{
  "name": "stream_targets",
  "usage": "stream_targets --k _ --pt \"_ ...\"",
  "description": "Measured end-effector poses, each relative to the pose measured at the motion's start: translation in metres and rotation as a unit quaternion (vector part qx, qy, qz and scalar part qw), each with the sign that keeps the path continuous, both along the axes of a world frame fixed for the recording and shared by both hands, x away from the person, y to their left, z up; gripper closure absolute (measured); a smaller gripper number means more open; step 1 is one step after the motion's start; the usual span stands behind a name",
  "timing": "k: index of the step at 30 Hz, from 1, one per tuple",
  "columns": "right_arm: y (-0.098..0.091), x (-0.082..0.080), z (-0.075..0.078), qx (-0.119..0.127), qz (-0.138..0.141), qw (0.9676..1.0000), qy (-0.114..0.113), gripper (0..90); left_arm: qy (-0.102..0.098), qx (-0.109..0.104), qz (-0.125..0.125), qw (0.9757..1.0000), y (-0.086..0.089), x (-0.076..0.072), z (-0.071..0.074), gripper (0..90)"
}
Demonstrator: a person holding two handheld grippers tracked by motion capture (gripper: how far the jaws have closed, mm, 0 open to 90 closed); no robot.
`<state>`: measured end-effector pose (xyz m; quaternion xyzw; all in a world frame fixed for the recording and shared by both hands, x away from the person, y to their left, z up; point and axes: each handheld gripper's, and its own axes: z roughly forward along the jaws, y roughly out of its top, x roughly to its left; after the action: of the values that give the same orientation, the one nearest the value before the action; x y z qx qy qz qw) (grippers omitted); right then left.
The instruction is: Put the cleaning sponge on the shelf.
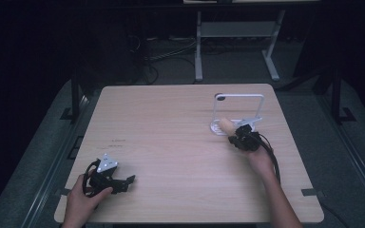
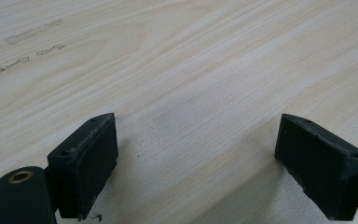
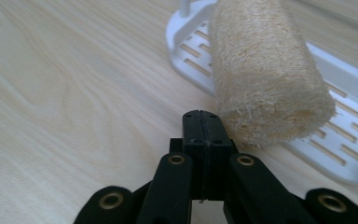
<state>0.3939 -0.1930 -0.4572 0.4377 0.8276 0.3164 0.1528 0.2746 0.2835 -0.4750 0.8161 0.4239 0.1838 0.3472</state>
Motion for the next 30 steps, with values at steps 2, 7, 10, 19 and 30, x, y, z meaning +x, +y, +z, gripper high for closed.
stream_targets --k 2,7,10,19,30 --pt "-0.003 0.001 0.000 0.001 -0.007 1.0000 -0.003 89.7 0.000 0.000 0.000 1.0000 0.000 0.000 0.000 12.6" --pt "-0.011 0.005 -0.001 -0.005 -0.022 0.9997 -0.006 89.7 0.000 0.000 0.000 1.0000 0.000 0.000 0.000 12.6" --pt "-0.016 0.008 -0.001 -0.003 -0.033 0.9994 -0.010 89.8 0.000 0.000 0.000 1.0000 0.000 0.000 0.000 12.6" --pt "-0.024 0.016 -0.002 -0.004 -0.055 0.9984 -0.008 89.7 0.000 0.000 0.000 1.0000 0.000 0.000 0.000 12.6" --pt "-0.030 0.021 -0.006 -0.003 -0.071 0.9974 -0.005 89.7 0.000 0.000 0.000 1.0000 0.000 0.000 0.000 12.6"
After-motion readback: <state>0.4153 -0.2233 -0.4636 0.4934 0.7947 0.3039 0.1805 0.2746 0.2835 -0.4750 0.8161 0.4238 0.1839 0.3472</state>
